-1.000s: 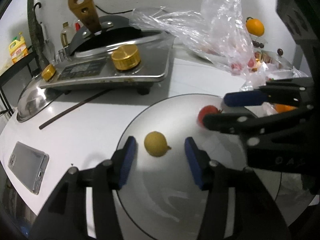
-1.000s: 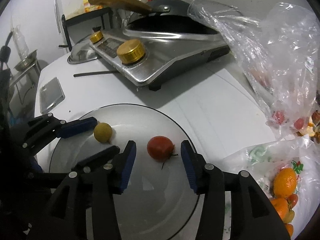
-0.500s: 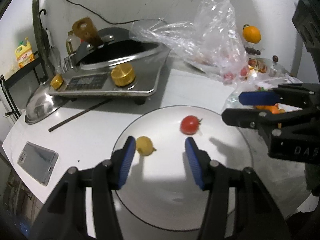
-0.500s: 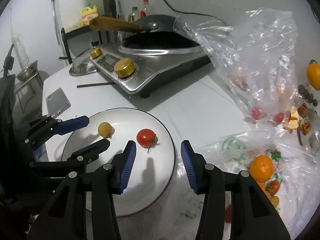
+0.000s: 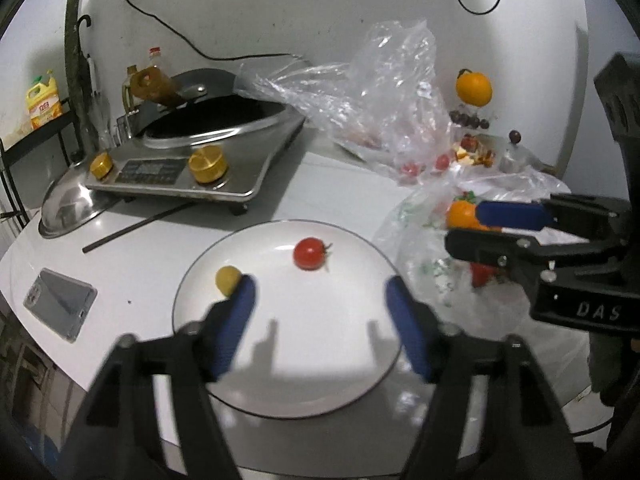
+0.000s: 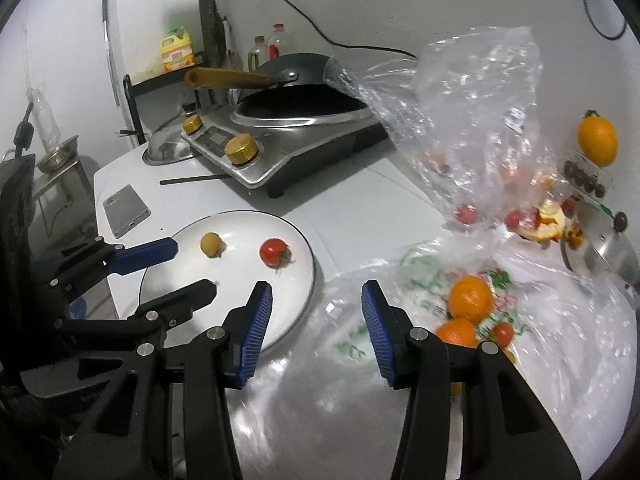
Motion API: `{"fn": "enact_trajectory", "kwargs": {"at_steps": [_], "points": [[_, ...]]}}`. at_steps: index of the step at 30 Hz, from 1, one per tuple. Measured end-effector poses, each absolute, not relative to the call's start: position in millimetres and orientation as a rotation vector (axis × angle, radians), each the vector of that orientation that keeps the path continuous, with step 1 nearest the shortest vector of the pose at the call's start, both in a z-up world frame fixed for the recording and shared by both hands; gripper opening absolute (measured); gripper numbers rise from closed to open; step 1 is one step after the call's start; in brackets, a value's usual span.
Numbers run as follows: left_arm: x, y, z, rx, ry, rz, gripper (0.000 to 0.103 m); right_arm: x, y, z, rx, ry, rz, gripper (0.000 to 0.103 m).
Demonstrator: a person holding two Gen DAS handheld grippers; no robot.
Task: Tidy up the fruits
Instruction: 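Move both open grippers back to the fruit pile on the bag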
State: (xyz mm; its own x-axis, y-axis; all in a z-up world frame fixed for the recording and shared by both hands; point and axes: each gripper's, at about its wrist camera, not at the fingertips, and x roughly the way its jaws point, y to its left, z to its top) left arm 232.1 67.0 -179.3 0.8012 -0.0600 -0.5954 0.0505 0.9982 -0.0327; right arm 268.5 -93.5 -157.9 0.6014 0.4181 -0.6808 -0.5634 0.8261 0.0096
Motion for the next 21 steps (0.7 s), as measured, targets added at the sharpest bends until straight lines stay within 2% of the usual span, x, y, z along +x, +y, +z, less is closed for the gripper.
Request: {"fn": "enact_trajectory", "kwargs": {"at_steps": [14,16,18,21], "points": [[221.5,22.0,-170.1,-0.050,0.612,-0.073,0.072,249.0,-165.0,-155.2,-0.131,0.691,0.478,0.049],[221.3,13.5,-170.2,-0.048,0.612,-0.080,0.072,250.0,-174.2,-155.5,-0.122,0.685,0.465,0.054],[221.5,3.8,-170.6,-0.049,0.612,-0.088,0.072,249.5,-184.8,-155.6,-0.111,0.670,0.455,0.066],[221.1,-6.7,-170.3,-0.053,0.606,-0.086,0.072,245.9,-197.6,-156.6,-0.130,0.633,0.425,0.075]]}}
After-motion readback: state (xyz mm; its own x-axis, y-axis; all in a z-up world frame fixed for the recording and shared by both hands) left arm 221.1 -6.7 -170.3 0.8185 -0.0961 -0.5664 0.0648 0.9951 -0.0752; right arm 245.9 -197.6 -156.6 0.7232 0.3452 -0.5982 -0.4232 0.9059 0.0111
